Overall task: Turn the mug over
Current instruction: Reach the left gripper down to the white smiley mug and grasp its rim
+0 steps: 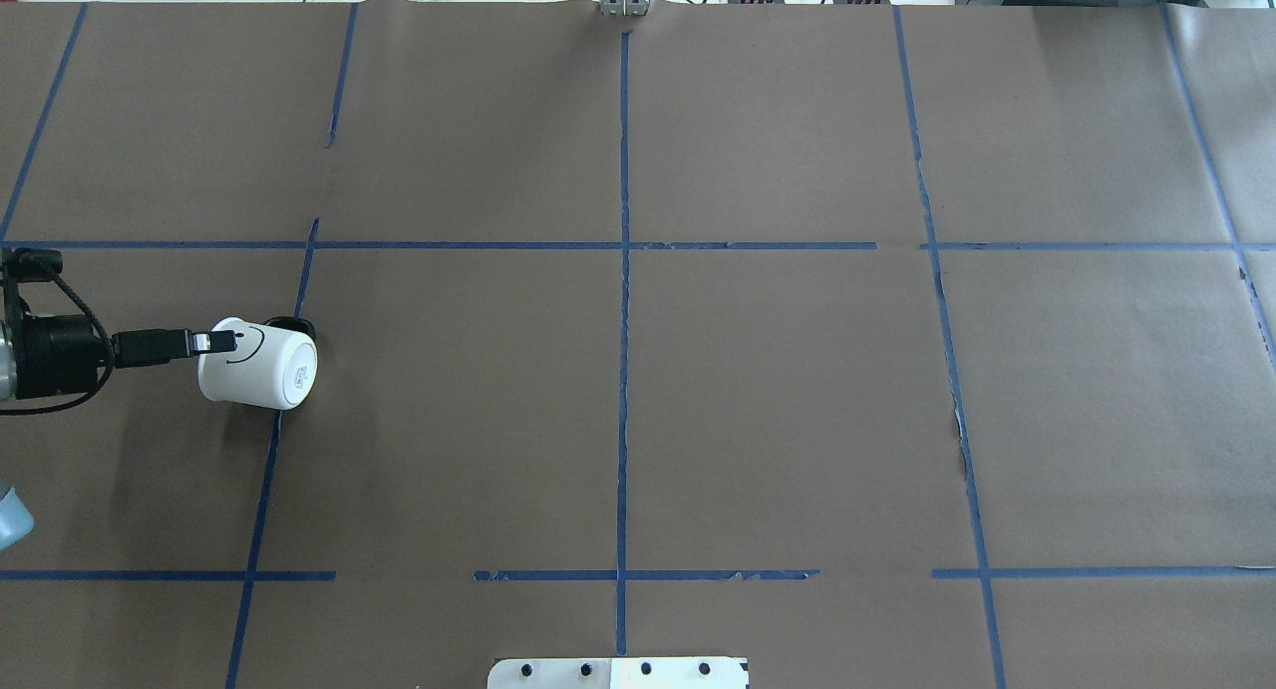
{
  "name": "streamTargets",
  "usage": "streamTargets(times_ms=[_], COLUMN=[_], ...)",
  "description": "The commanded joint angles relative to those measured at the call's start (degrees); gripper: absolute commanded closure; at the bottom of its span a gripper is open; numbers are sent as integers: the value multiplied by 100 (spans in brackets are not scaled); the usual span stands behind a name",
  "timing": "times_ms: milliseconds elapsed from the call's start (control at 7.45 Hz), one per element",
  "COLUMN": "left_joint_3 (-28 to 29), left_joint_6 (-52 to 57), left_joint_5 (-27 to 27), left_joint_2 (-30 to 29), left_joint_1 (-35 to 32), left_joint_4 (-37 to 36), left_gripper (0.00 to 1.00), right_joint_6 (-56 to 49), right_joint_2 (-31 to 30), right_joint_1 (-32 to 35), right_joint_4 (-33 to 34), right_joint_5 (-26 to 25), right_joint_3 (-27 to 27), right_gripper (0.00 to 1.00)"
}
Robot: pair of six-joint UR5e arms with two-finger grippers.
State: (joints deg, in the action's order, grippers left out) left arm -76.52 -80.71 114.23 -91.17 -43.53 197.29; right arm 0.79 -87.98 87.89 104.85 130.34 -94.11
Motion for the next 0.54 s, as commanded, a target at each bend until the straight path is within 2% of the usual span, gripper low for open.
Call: streamTargets(times_ms=[0,268,402], left_joint_3=[207,759,717], left_joint_6=[-225,-462,-594], left_joint_5=[-23,-23,-6], left_joint_2=[-208,-471,-489], left_joint_1=[160,248,257], left_joint_4=[291,1036,1065], left_gripper=[0,0,17], right_joint_6=[0,0,0], right_joint_2=[0,0,0], right_joint_1=[0,0,0], right_joint_4=[0,0,0], right_joint_5=[0,0,0], right_joint_3=[-2,7,-2], right_gripper=[0,0,0])
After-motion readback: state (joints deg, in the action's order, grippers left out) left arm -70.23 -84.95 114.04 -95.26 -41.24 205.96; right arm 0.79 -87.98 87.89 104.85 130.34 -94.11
